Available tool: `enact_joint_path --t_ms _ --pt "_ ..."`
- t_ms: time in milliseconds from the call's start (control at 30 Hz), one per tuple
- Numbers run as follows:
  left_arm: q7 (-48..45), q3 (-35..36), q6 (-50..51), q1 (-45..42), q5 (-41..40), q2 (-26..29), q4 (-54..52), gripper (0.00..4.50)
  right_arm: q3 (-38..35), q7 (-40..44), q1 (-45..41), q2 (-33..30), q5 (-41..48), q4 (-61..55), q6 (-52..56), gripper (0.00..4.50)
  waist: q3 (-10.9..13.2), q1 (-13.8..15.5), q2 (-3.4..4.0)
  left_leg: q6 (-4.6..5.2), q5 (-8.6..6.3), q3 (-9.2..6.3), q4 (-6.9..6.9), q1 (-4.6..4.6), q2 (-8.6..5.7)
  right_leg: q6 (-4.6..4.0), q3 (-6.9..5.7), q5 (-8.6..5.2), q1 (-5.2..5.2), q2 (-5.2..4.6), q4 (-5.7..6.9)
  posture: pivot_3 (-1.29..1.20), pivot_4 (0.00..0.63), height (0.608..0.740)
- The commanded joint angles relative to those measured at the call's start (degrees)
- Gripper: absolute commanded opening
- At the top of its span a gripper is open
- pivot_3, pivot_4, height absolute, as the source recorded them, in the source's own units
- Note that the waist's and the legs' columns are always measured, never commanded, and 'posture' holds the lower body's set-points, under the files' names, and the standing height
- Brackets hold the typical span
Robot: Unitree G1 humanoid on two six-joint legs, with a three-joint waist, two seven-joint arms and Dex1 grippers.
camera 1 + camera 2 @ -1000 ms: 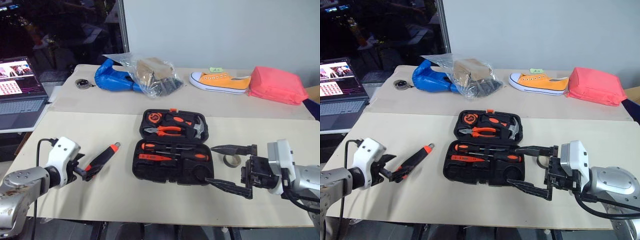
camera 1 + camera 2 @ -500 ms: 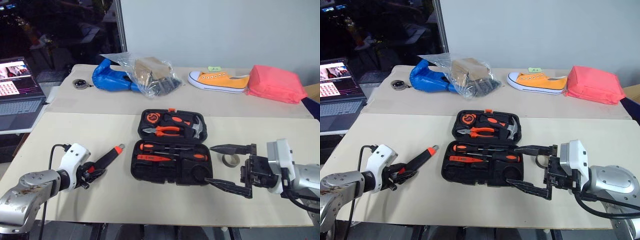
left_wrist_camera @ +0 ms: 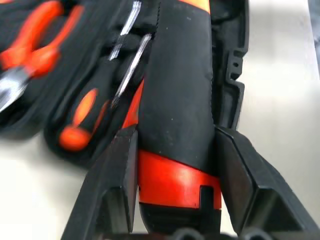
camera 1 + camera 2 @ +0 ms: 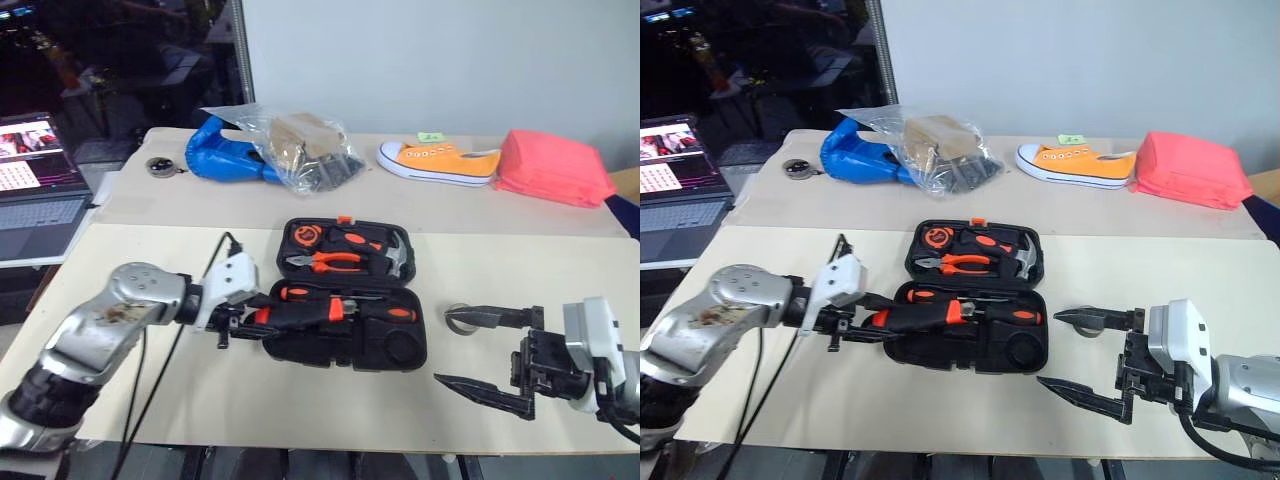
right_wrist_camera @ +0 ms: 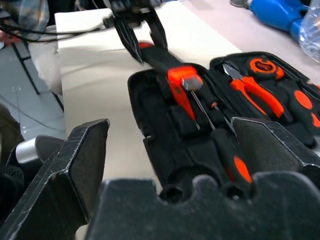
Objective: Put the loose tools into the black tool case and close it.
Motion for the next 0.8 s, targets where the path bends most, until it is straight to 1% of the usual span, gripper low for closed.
enact_joint_path --t_ms 33,200,333,433,567,700,733,800 --pt "-1.34 -4.77 -0.3 -2.97 3.34 -1.72 0.61 1.78 -4.54 1.57 1.99 -0.68 1.84 -2.46 -0.08 4.5 0.0 -0.14 0.0 0.02 -0.01 -0.01 0.0 0.0 0.01 0.02 0.02 -0.01 0.0 0.01 0.0 0.0 0.15 0.74" --pt "-0.86 -8.55 1.02 -3.51 6.51 -2.81 0.47 1.78 -5.89 2.13 3.19 -0.75 1.69 -3.12 -0.16 4.5 0.0 0.0 0.0 0.02 -0.01 -0.07 0.08 0.0 0.04 0.2 -0.01 -0.12 0.02 0.04 0.07 0.0 0.15 0.74" --pt "0.11 -10.65 1.99 -4.22 8.86 -4.52 1.54 1.78 -5.56 1.59 3.0 -0.87 1.73 -3.46 0.1 4.5 -0.02 0.16 0.04 0.03 -0.01 -0.06 0.21 0.03 0.03 0.38 0.01 -0.14 0.09 0.01 0.07 0.0 0.15 0.74" --pt "0.52 -11.78 4.54 -5.2 9.49 -5.79 1.13 1.78 -5.17 1.24 2.64 -1.03 1.81 -3.55 0.29 4.5 -0.03 0.17 0.05 0.03 -0.01 -0.06 0.24 0.02 0.03 0.41 0.02 -0.13 0.11 0.02 0.07 0.0 0.15 0.74" --pt "-0.08 -12.54 7.21 -5.4 9.77 -5.16 -0.46 1.78 -4.84 1.11 2.13 -1.39 1.92 -3.29 0.42 4.5 -0.04 0.19 0.08 0.03 -0.01 -0.07 0.24 0.02 0.02 0.41 0.02 -0.13 0.11 0.02 0.07 0.0 0.15 0.74" --pt "-1.24 -12.98 7.78 -5.12 9.91 -4.33 -1.63 1.78 -4.24 1.01 1.45 -1.76 1.94 -2.93 0.44 4.5 -0.04 0.13 0.08 0.03 -0.01 -0.07 0.23 0.02 0.03 0.41 0.02 -0.13 0.11 0.02 0.06 0.0 0.15 0.74" --pt "-1.56 -12.98 7.64 -5.08 9.79 -4.19 -1.96 2.28 -4.03 1.08 1.3 -1.79 1.84 -2.78 0.37 4.5 -0.05 0.1 0.08 0.03 -0.01 -0.07 0.22 0.02 0.03 0.41 0.02 -0.13 0.1 0.03 0.07 0.0 0.15 0.74" --pt "-1.3 -12.46 7.44 -5.14 9.71 -4.32 -2.17 2.86 -3.62 1.06 0.93 -1.88 1.71 -2.6 0.36 4.5 -0.05 0.09 0.09 0.03 -0.01 -0.07 0.21 0.03 0.03 0.4 0.03 -0.14 0.1 0.03 0.07 0.0 0.15 0.74"
